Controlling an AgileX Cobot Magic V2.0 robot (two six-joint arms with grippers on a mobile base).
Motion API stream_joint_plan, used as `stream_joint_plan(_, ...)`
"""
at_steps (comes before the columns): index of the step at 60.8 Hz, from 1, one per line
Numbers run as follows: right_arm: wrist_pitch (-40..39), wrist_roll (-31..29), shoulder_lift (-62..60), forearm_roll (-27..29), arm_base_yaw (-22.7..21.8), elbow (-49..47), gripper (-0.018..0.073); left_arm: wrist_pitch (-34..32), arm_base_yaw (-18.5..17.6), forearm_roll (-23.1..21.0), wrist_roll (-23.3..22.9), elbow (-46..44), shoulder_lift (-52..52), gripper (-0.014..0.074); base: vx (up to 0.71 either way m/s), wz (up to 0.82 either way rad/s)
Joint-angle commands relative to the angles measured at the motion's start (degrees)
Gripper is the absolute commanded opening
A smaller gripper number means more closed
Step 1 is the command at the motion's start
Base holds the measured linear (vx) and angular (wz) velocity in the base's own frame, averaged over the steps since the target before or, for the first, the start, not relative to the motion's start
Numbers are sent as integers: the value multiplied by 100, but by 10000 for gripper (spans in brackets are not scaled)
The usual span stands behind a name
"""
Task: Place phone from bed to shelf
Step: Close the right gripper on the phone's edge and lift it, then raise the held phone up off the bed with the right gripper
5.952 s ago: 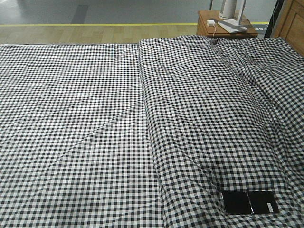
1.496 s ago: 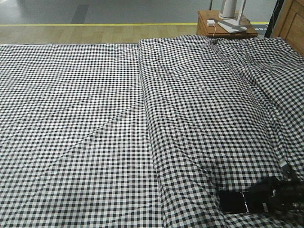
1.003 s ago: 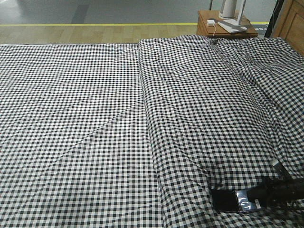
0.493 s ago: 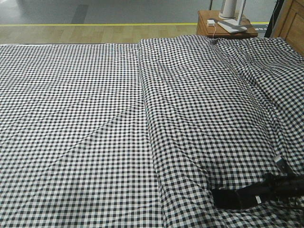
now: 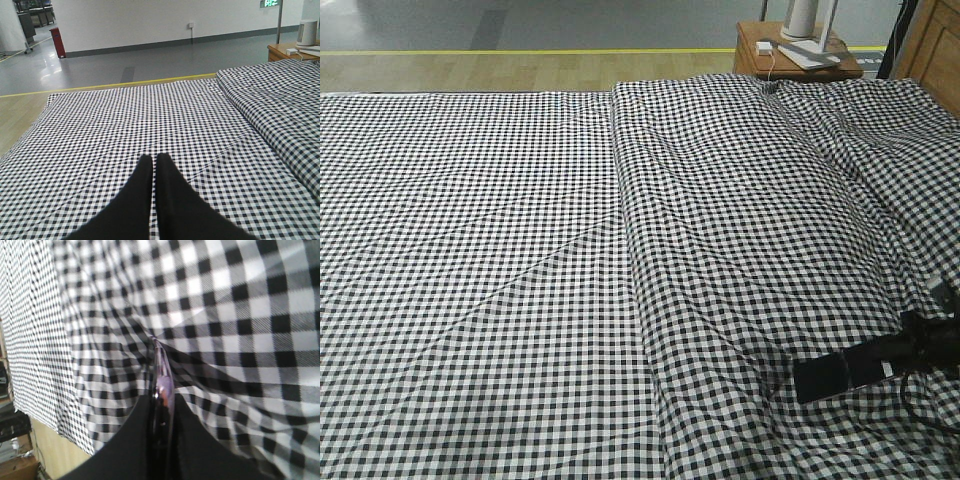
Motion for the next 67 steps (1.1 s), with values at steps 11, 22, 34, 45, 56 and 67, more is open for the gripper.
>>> stream_joint_plan(11,773,-1011,-1545,847,5,1253,-3,-412,7,-52,-33,-132,-38,1,0,0)
stream_joint_plan(22,773,-1432,-2390,1359,16,2103,-3,-412,7,-52,-33,-132,-38,1,0,0)
stream_joint_plan(34,773,-2033,-3575,1511,414,2991,-3,-412,7,-52,-33,-132,-38,1,0,0)
stream_joint_plan(45,773,-2117,-4537,1574,1158,3170,-3,-412,7,-52,-33,-132,-38,1,0,0)
stream_joint_plan(56,773,-2112,-5349,1619,1862,3170,-3,-412,7,-52,-33,-132,-38,1,0,0)
stream_joint_plan(67,773,-1913,-6052,1620,2463,3170,-3,-412,7,-52,-33,-132,-38,1,0,0)
